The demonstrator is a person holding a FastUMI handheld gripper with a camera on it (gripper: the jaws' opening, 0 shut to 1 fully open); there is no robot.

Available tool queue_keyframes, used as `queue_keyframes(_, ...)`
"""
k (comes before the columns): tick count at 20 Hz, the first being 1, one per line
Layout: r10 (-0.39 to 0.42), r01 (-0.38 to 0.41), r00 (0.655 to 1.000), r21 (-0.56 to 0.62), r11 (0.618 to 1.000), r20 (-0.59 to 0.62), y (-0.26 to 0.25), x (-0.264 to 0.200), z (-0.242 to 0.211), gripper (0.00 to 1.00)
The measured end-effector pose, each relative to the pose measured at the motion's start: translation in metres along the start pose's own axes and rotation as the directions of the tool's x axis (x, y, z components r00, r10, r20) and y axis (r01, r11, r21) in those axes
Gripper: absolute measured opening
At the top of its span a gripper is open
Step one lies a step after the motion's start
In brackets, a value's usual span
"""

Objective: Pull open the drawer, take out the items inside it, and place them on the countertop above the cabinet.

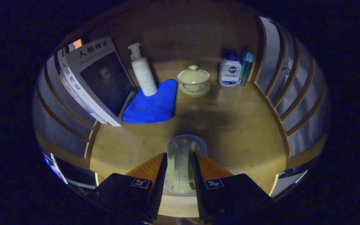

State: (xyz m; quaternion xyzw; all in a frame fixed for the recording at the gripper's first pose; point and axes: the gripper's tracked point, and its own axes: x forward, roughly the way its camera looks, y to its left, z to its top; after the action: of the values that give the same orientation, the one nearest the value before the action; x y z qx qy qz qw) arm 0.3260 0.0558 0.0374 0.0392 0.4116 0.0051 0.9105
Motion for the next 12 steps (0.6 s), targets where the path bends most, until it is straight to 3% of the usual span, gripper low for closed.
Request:
queue_keyframes(6, 0.021, -0.015, 0.991, -0.048, 0.999, 0.131, -0.003, -0.043, -0.014, 0.47)
queue_keyframes(12, 0.072, -0.044, 0.939, -0.09, 0.995, 0.335, 0.004, -0.1, -0.048, 0.48)
